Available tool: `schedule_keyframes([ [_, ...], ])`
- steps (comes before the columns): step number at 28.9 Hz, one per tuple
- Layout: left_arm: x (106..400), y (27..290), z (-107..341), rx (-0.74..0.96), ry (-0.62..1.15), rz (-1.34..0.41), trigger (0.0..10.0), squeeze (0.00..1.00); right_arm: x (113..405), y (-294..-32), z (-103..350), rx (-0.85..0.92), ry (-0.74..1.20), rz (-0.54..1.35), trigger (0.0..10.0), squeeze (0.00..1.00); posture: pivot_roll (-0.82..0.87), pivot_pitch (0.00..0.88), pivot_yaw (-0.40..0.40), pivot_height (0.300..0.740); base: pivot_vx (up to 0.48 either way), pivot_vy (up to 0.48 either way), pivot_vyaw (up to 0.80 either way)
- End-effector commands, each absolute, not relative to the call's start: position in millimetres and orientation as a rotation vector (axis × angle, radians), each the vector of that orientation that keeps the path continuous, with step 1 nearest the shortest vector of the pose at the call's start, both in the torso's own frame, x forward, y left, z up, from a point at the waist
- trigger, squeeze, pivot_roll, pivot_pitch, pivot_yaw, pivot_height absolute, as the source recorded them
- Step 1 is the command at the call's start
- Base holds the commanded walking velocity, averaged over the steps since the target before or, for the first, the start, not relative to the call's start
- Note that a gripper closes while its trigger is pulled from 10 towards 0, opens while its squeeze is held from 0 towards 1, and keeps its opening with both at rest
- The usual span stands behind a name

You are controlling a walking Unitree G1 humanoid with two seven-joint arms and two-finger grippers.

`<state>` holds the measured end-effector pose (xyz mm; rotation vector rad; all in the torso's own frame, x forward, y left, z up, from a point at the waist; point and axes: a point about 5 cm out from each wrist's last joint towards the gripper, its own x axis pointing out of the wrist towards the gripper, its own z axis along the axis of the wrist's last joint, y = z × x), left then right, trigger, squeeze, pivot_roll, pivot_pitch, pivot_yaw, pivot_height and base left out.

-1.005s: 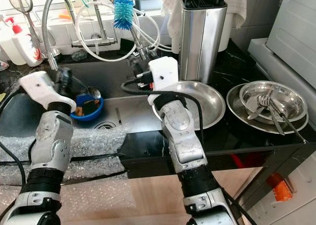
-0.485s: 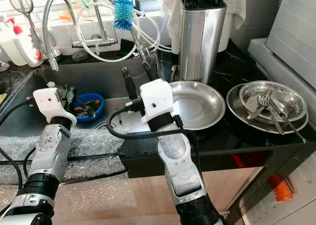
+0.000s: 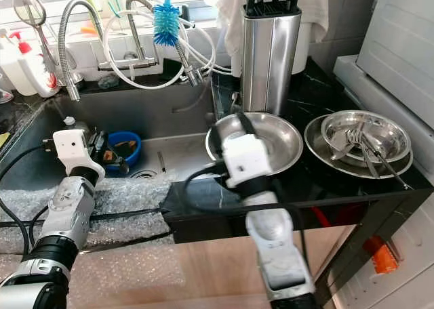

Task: Kitchen organization

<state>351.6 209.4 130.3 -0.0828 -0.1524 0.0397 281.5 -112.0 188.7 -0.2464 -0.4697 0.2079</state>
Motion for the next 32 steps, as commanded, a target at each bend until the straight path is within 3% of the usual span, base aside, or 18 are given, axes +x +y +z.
schedule_keyframes([
  [1, 345.3, 218.8, 115.6, -0.081, -0.098, 0.066, 10.0, 0.00, 280.6, -115.5, 195.0, -0.235, -0.487, 0.197, 10.0, 0.00, -0.06, 0.000, 0.106, 0.740, 0.000, 0.000, 0.00],
  [6, 343.5, 219.7, 109.7, -0.078, -0.081, 0.067, 10.0, 0.00, 281.1, -142.0, 196.5, -0.291, -0.480, 0.147, 10.0, 0.00, -0.07, 0.000, 0.108, 0.740, 0.000, 0.000, 0.00],
  [14, 343.5, 223.4, 103.0, -0.054, -0.041, 0.081, 10.0, 0.00, 278.2, -157.5, 190.4, -0.303, -0.475, 0.115, 10.0, 0.00, -0.06, 0.018, 0.117, 0.740, 0.000, 0.000, 0.00],
  [32, 353.6, 230.2, 100.0, -0.072, 0.069, 0.118, 10.0, 0.00, 271.1, -159.2, 178.0, -0.286, -0.447, 0.106, 10.0, 0.00, -0.07, 0.042, 0.128, 0.740, 0.000, 0.000, 0.00],
])
